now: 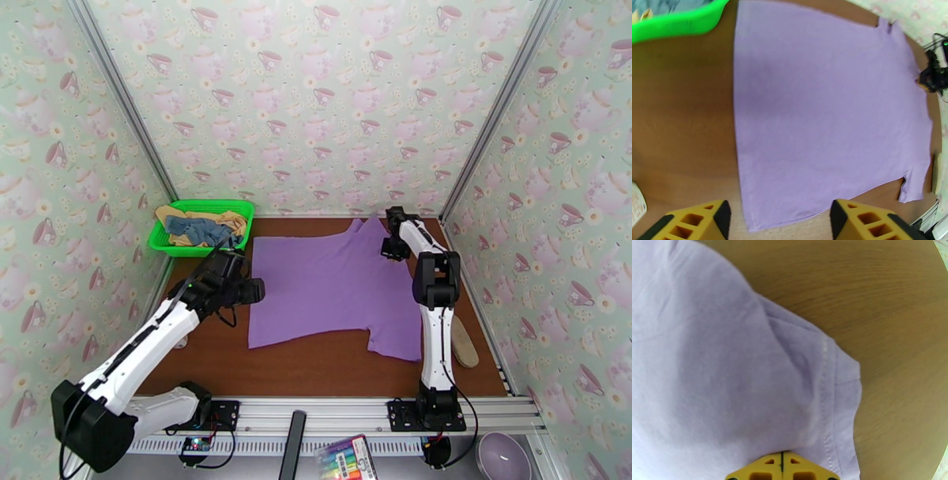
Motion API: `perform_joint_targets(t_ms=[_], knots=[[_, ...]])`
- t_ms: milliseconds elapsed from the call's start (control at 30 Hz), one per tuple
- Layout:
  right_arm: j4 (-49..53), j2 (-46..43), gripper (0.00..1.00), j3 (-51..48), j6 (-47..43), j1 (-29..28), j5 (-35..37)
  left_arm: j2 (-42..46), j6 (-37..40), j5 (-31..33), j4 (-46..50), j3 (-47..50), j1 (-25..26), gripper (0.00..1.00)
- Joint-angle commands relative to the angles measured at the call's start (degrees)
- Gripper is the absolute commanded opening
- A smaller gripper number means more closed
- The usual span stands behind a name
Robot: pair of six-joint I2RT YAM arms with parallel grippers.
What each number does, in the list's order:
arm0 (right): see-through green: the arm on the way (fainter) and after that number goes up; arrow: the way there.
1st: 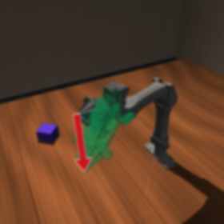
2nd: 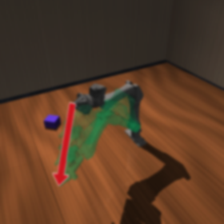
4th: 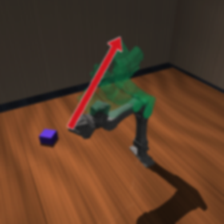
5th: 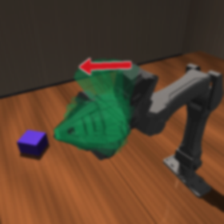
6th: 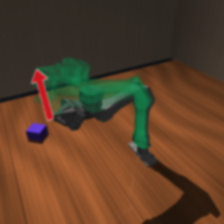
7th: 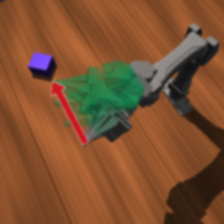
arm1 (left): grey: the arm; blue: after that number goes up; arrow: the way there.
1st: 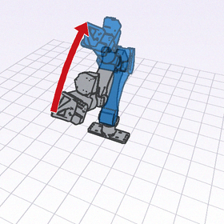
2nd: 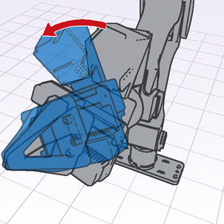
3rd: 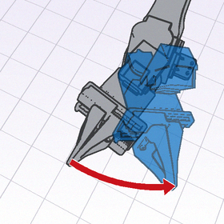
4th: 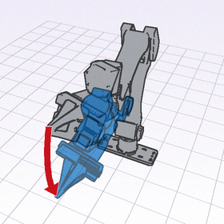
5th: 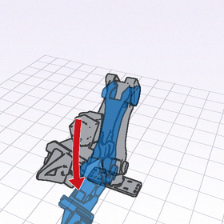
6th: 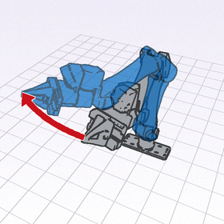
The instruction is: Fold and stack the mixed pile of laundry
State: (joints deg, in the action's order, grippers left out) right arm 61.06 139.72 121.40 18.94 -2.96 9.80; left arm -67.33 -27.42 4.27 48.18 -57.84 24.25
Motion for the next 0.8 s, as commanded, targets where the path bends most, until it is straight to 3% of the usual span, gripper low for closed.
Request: perform_joint_targets(t_ms=[0,133,233,500,767], knots=[[0.67,-5.19,0.05,-4.10,0.78,-0.07,-2.25,-1.40,-6.46,-1.71,4.79,4.75,0.42,0.64],[-4.00,-17.38,0.31,-12.67,-1.70,-0.95,-4.78,0.19,-13.91,-6.12,2.85,13.09,1.98,0.58],[-5.61,-27.38,0.39,-18.80,-4.04,-2.96,-4.71,1.95,-19.27,-7.41,0.56,18.61,2.77,0.54],[-10.24,-44.66,0.41,-35.06,-5.52,-8.68,-5.77,0.48,-24.35,-6.76,-3.43,21.92,3.00,0.53],[-13.11,-51.37,0.39,-43.84,-4.61,-10.09,-7.51,-7.64,-24.44,-6.78,-9.56,22.07,3.39,0.51]])
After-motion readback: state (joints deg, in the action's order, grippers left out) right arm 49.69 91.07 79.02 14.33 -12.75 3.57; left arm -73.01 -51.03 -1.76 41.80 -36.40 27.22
